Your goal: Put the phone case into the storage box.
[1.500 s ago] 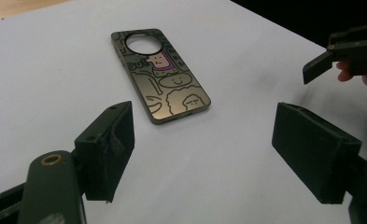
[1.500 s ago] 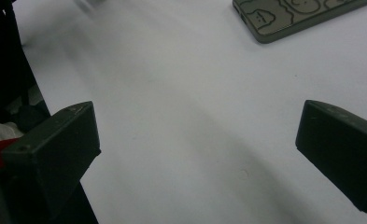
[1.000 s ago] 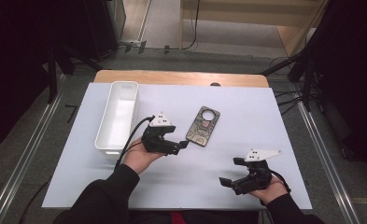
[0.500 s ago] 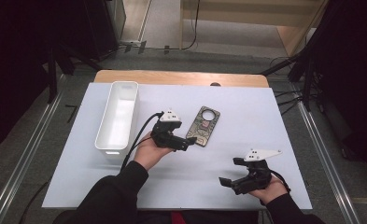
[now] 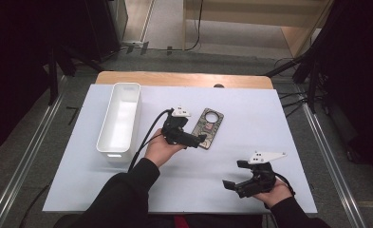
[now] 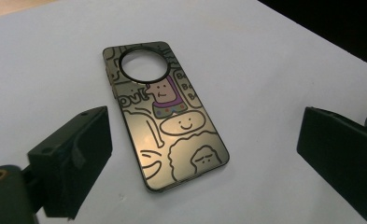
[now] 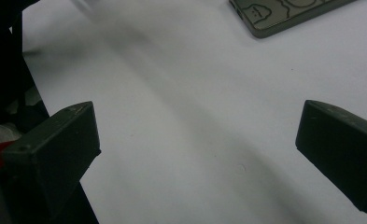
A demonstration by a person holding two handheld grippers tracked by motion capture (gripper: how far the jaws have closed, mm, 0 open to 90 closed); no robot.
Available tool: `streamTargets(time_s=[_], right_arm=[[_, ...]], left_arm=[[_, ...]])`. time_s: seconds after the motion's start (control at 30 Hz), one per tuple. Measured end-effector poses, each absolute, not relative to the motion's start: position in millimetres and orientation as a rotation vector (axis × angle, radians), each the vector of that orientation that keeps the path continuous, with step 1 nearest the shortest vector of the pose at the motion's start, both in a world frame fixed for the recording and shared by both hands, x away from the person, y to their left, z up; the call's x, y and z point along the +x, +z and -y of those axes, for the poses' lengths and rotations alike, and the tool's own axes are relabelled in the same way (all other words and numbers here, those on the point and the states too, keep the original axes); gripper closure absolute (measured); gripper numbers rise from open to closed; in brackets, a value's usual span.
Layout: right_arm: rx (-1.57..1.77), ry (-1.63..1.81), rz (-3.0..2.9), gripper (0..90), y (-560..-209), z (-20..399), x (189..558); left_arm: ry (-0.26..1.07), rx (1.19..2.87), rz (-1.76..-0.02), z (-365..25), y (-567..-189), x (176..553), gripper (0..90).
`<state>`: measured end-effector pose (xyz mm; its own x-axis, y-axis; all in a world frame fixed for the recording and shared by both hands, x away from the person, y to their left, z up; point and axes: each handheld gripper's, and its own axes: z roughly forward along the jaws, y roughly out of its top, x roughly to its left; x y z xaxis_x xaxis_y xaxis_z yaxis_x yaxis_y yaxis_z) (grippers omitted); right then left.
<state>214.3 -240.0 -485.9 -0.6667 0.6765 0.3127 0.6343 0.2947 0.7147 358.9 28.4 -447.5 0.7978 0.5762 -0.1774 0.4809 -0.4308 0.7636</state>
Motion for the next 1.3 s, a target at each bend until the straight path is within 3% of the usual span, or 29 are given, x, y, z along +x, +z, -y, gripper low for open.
streamTargets(time_s=[0.3, 1.3], right_arm=[[1.258, 1.339, -2.489, 0.0, -486.1, 239.7, 214.5], [1.248, 1.345, -2.495, 0.0, -485.6, 238.7, 215.9]], left_arm=[[0.173, 2.1, -0.788, -22.8, -447.8, 367.0, 0.0], [0.26, 2.086, -0.896, 19.6, -454.4, 386.5, 0.0]])
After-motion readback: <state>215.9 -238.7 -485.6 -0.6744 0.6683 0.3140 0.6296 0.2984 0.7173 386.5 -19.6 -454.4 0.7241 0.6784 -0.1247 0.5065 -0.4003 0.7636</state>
